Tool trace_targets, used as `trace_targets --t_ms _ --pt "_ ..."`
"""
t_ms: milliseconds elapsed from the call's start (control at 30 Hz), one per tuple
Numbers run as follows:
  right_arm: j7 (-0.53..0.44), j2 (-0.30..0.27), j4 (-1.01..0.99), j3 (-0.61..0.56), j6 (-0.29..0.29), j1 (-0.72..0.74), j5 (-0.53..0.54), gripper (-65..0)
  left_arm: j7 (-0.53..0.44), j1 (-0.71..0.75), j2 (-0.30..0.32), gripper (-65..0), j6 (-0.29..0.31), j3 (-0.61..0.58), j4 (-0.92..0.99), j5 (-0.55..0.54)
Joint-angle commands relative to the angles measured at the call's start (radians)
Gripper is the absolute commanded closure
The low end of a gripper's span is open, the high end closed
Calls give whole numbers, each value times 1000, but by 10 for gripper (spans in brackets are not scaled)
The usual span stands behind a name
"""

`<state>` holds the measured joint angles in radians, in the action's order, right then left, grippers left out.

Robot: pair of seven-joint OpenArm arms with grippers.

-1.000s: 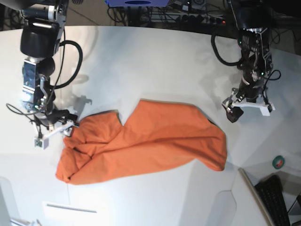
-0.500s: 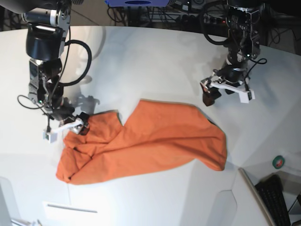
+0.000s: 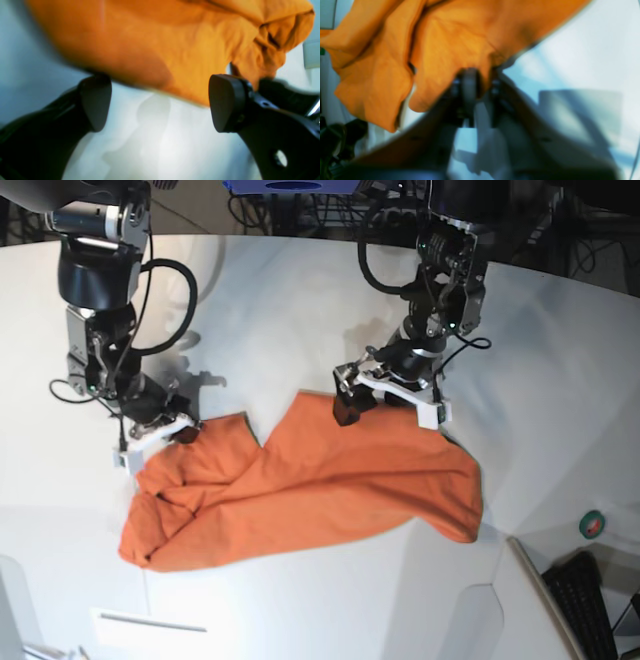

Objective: Layout the t-shirt on the table in an organized manner, then fold the t-shirt properly
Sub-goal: 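Grasp the shirt edges and drag them apart to spread it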

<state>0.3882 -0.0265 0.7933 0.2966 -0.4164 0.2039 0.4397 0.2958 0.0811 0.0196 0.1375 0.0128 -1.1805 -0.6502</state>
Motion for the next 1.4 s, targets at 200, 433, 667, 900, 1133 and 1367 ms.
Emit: trace_targets --t_ms 200,433,667,900,1133,1367 --pt "2 -3 15 -3 -5 1 -2 0 0 -100 -33 -571 -12 5 113 -3" --pt "2 -33 15 -3 -5 -1 -3 0 6 -90 -11 -240 -146 3 86 -3" --pt "4 -97 74 -3 -5 -25 -3 0 191 -63 136 0 -147 14 -91 -4" --pt "97 -141 305 2 -3 -134 -3 0 389 -122 211 0 -147 217 -158 -4" --pt "182 -149 529 3 -2 -249 -3 0 586 -277 167 0 -147 384 -163 -9" --pt "254 -191 558 3 -2 -280 -5 0 684 -473 62 0 -149 510 -111 -76"
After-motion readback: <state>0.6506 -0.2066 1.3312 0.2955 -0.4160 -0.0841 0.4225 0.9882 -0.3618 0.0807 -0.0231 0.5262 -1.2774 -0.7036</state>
